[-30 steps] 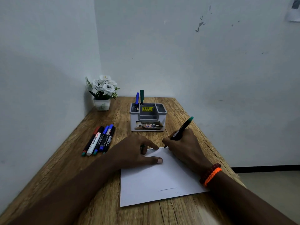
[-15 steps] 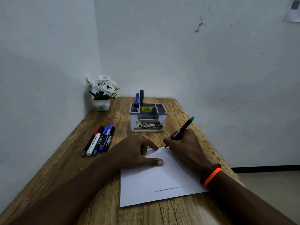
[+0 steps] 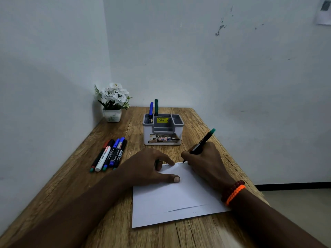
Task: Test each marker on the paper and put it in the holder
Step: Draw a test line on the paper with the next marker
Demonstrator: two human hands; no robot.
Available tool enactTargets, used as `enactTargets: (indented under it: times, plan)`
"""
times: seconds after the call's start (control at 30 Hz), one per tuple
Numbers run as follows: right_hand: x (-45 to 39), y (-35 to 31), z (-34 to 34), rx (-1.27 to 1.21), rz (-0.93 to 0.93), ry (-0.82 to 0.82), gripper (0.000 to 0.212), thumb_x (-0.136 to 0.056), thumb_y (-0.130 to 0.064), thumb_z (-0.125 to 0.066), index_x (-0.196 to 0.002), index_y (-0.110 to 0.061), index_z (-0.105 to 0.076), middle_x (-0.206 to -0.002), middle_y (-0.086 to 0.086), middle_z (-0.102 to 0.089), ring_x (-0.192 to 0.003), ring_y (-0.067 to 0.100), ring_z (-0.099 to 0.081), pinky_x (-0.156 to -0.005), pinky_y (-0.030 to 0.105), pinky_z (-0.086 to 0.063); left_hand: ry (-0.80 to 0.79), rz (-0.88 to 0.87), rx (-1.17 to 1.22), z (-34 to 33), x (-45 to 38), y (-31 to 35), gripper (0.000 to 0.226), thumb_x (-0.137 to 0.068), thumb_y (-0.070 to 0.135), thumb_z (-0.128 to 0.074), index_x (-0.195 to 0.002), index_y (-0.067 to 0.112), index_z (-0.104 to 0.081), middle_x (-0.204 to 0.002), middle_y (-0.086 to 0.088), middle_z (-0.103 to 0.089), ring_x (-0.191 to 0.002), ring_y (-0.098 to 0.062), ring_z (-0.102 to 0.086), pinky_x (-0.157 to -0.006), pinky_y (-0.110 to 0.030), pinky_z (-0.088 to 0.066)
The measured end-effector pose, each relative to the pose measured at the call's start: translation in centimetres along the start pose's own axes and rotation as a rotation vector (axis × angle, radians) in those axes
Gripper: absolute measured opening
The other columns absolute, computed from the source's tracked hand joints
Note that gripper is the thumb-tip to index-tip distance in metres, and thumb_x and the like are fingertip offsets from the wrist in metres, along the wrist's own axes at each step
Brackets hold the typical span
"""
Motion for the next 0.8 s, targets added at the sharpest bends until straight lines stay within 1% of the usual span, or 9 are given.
enactTargets:
  times: [0.1,0.23,0.37,0.47,0.57,0.7,0.8]
  plan:
    - [0.09,-0.06,0.06,0.003,0.000,0.001,0.018,-0.086,-0.025,-0.081,-0.079,-0.010,-0.074,-0.076,0.005,-0.073,-0.072,0.017,-0.070,-0.065,0.037,-0.058,-0.009,0.010,-0.004,-0.09,-0.07,-0.05,0.068,-0.070,0.078,-0.071,-0.125,0.039,-0.069,-0.081,0.013,-0.060,-0.081,-0.007,-0.061,-0.077,-0.039,-0.058]
    - [0.05,0.04,0.08,0.012,0.000,0.003,0.019,-0.086,-0.026,-0.081,-0.077,-0.011,-0.074,-0.075,0.005,-0.073,-0.071,0.017,-0.070,-0.063,0.035,-0.057,-0.005,0.005,-0.012,-0.05,-0.07,-0.03,0.068,-0.070,0.077,-0.071,-0.126,0.039,-0.069,-0.080,0.016,-0.059,-0.080,-0.006,-0.060,-0.077,-0.036,-0.058]
    - [-0.18,0.35,0.12,0.018,-0.017,0.014,0.018,-0.086,-0.028,-0.081,-0.080,-0.013,-0.075,-0.077,0.003,-0.073,-0.074,0.017,-0.071,-0.069,0.043,-0.062,0.005,-0.005,-0.013,-0.01,-0.08,0.08,0.068,-0.070,0.078,-0.071,-0.125,0.039,-0.069,-0.079,0.016,-0.059,-0.079,-0.006,-0.060,-0.075,-0.035,-0.055]
    - [-0.20,0.33,0.22,0.012,-0.023,0.019,0.018,-0.085,-0.027,-0.082,-0.078,-0.012,-0.075,-0.075,0.004,-0.074,-0.073,0.018,-0.072,-0.069,0.047,-0.063,0.010,-0.008,-0.010,0.02,-0.08,0.01,0.067,-0.069,0.079,-0.070,-0.124,0.039,-0.069,-0.080,0.016,-0.059,-0.080,-0.005,-0.060,-0.075,-0.035,-0.056]
    - [-0.07,0.13,0.29,0.016,-0.020,0.015,0.018,-0.086,-0.025,-0.082,-0.078,-0.010,-0.075,-0.075,0.006,-0.074,-0.072,0.020,-0.072,-0.068,0.047,-0.062,0.007,-0.009,-0.014,0.00,-0.07,0.05,0.068,-0.069,0.079,-0.070,-0.124,0.039,-0.069,-0.083,0.016,-0.061,-0.082,-0.005,-0.061,-0.077,-0.036,-0.058]
    - [0.08,0.16,0.40,0.021,-0.018,0.017,0.019,-0.086,-0.026,-0.082,-0.076,-0.012,-0.072,-0.075,0.006,-0.073,-0.072,0.020,-0.071,-0.068,0.044,-0.061,0.010,-0.016,-0.010,0.02,-0.06,0.07,0.067,-0.070,0.078,-0.071,-0.124,0.038,-0.069,-0.082,0.016,-0.061,-0.082,-0.005,-0.061,-0.078,-0.038,-0.058]
    - [-0.20,0.54,0.33,0.021,-0.024,0.014,0.018,-0.086,-0.027,-0.082,-0.078,-0.012,-0.073,-0.076,0.005,-0.073,-0.073,0.019,-0.071,-0.068,0.042,-0.060,0.009,-0.014,-0.009,-0.01,-0.08,0.06,0.067,-0.070,0.078,-0.071,-0.124,0.039,-0.069,-0.082,0.014,-0.062,-0.083,-0.005,-0.061,-0.079,-0.039,-0.058]
Point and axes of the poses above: each hand's wrist, its own x-axis away from the middle knuckle, its own z-axis out of the back of the hand, y = z × x, the point moved 7 cm from there along -x, towards the middle knuckle
